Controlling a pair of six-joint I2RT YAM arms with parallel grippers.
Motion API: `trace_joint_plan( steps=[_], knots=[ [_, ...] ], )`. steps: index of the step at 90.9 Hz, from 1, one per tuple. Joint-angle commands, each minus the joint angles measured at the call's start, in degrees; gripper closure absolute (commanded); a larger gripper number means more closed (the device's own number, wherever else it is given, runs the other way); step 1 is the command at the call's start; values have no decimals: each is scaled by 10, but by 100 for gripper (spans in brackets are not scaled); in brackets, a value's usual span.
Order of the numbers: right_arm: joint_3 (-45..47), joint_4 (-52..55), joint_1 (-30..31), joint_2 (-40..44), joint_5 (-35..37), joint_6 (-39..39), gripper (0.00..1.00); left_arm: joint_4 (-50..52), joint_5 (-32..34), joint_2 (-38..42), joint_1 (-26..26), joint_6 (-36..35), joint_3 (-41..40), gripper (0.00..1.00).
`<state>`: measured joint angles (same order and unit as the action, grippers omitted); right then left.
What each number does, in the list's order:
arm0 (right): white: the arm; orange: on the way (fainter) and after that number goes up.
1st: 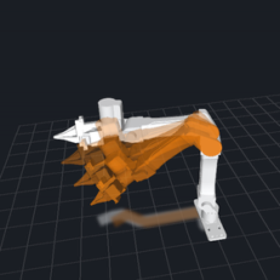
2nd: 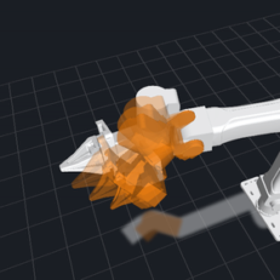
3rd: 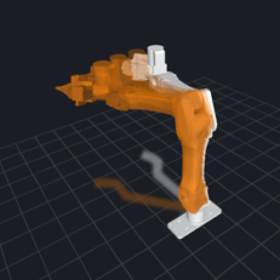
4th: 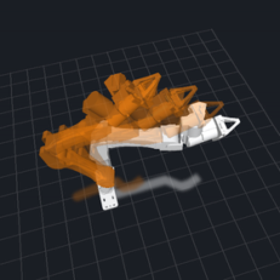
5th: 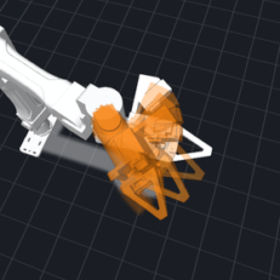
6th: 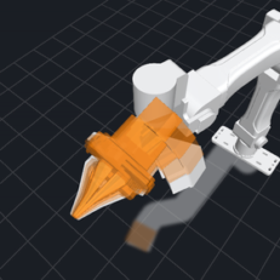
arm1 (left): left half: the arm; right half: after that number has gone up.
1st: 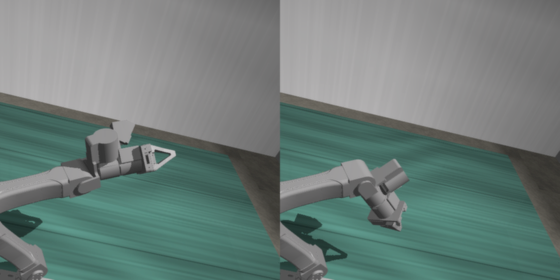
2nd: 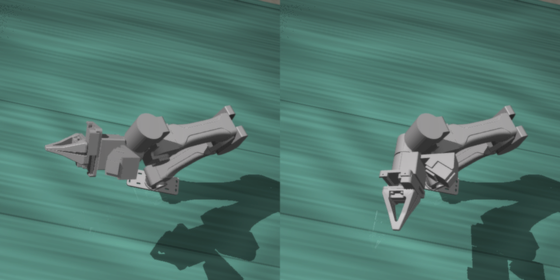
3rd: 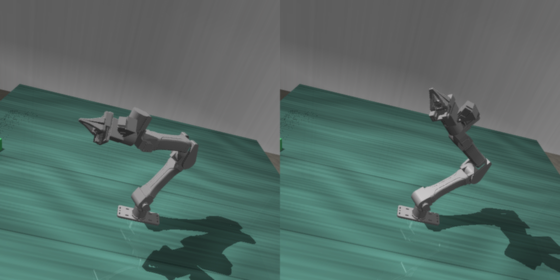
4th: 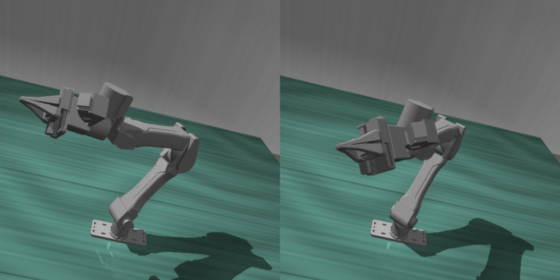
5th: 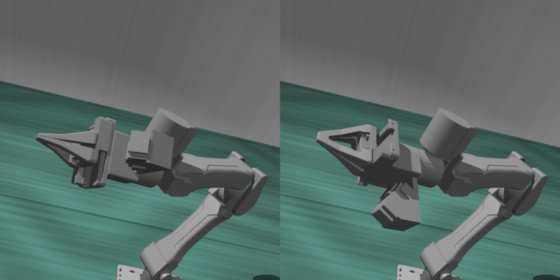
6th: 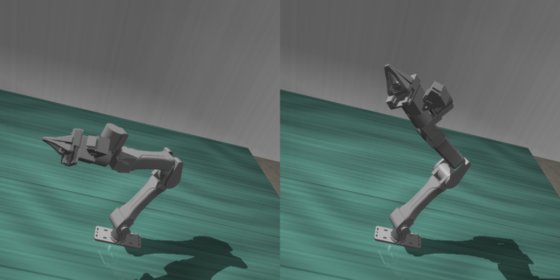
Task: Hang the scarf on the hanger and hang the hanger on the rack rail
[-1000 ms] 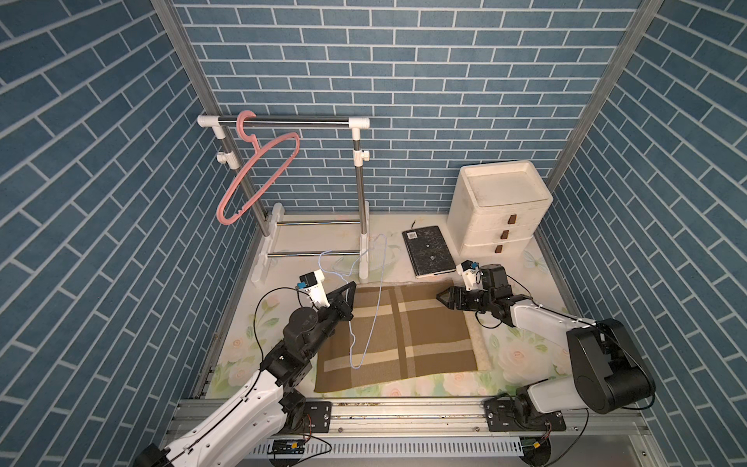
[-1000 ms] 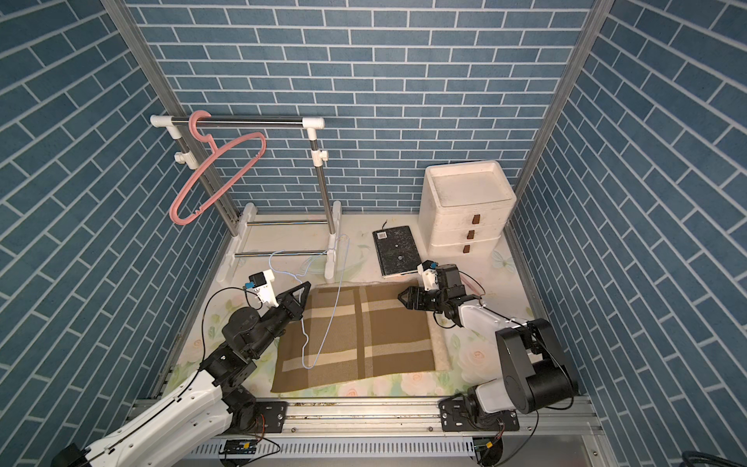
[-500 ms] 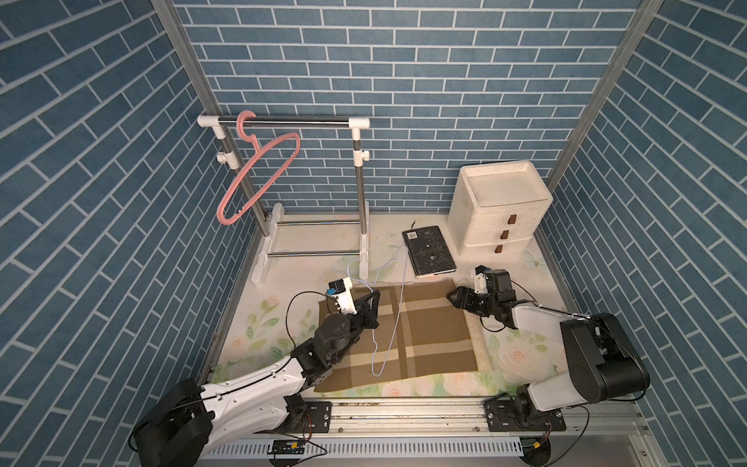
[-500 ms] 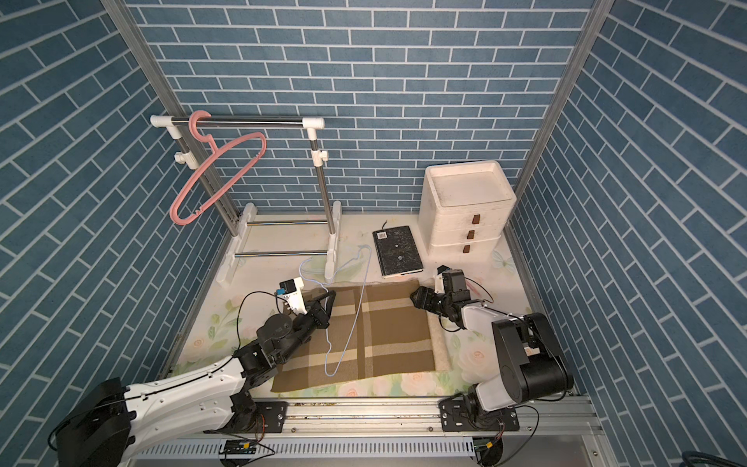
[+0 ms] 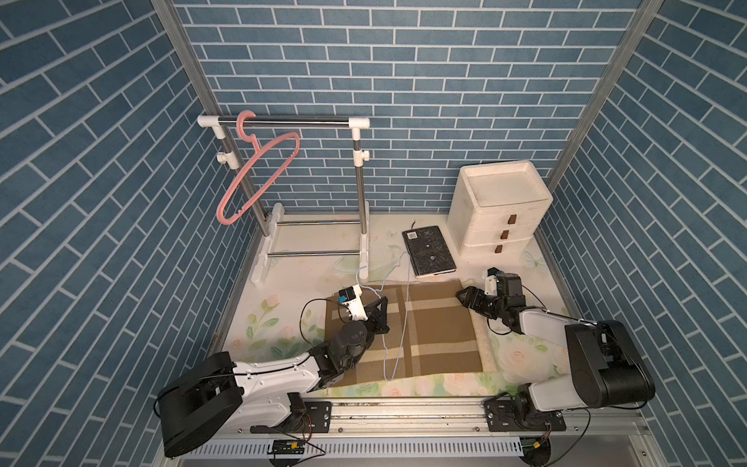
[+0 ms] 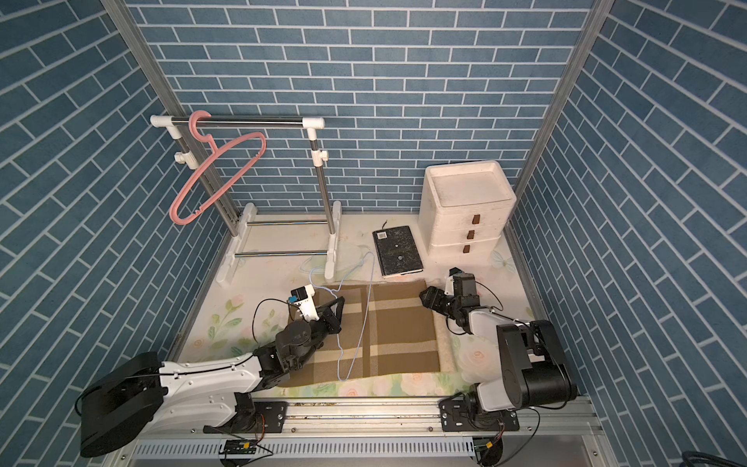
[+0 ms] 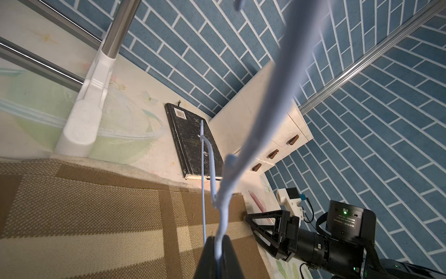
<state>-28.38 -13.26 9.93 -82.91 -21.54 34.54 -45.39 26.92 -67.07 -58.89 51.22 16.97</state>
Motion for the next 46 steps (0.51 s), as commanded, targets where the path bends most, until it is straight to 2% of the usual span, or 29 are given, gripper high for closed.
trace_joint_plan(
  steps=[1, 16, 34, 46],
  knots=[
    [27, 68, -23, -9, 62, 17, 22, -23, 40, -16, -18, 16, 8, 100],
    [18, 43, -30, 1, 15, 0, 22, -52, 71, -55, -39, 45, 1, 100],
    [-26, 136, -32, 51, 32, -76, 23, -70, 103, -91, -61, 82, -7, 100],
    [-30, 184, -33, 82, 10, -100, 24, -49, 105, -91, -64, 93, -6, 100]
  ],
)
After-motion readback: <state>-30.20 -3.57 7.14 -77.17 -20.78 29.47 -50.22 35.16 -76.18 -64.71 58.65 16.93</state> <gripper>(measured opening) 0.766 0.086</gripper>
